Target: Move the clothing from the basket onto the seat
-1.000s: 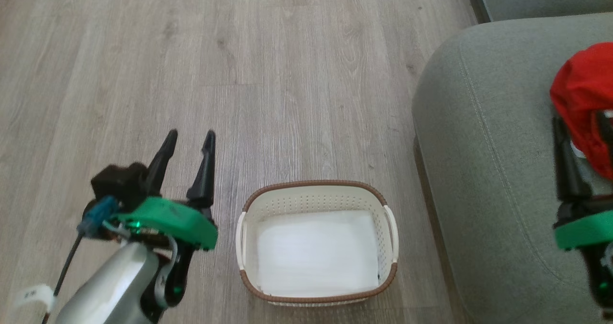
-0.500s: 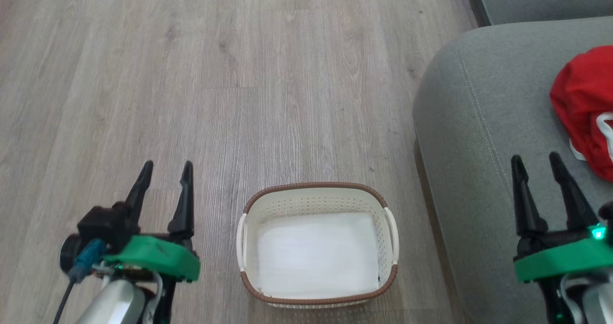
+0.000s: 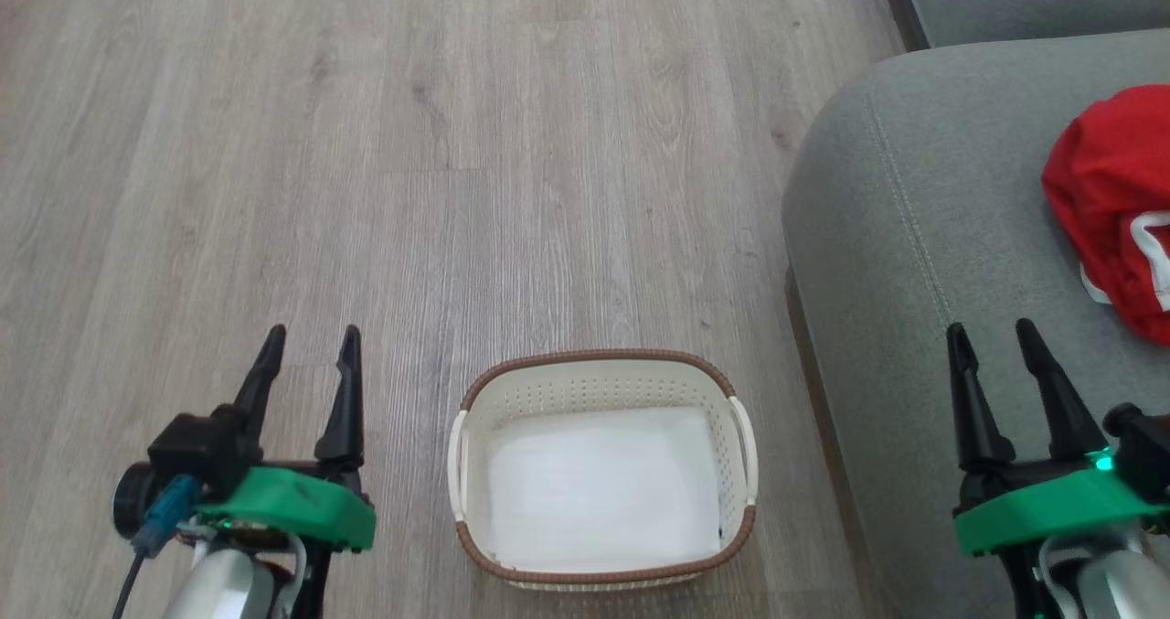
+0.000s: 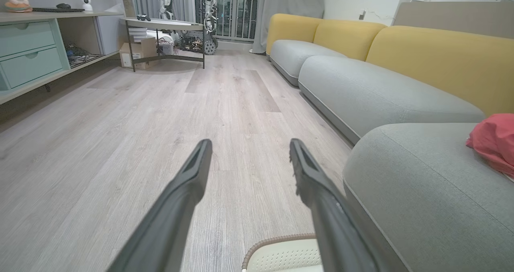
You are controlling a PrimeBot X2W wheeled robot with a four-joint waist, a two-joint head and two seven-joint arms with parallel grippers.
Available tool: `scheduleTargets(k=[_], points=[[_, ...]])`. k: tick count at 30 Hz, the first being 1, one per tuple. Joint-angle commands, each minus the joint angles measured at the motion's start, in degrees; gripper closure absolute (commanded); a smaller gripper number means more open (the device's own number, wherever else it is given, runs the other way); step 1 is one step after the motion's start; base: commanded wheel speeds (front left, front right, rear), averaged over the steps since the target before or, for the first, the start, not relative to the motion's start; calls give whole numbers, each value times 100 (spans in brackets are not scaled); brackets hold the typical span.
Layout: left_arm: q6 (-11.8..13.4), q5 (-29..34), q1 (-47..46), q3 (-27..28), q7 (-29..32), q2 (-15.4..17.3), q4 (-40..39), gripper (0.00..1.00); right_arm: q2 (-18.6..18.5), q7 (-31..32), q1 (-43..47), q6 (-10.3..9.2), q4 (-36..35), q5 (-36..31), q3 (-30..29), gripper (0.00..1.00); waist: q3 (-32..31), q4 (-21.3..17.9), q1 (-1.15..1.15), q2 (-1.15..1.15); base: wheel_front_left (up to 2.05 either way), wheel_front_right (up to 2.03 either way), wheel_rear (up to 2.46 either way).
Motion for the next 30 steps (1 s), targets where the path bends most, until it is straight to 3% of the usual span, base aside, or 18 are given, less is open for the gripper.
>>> scheduleTargets(k=[1,9,30], points=[[-79,108,-139,319,-72,8,-115,0,-73,-74,-233,-1,-125,9,152,0,-5,-10,0,0,0,0,0],[-348,395,-133,625,-72,-254,28,0,-87,-94,-342,-1,-57,30,201,0,32,-56,0,0,0,0,0],[-692,783,-109,1018,-72,-608,339,0,-64,-100,-392,-1,32,81,263,0,-6,-96,0,0,0,0,0]])
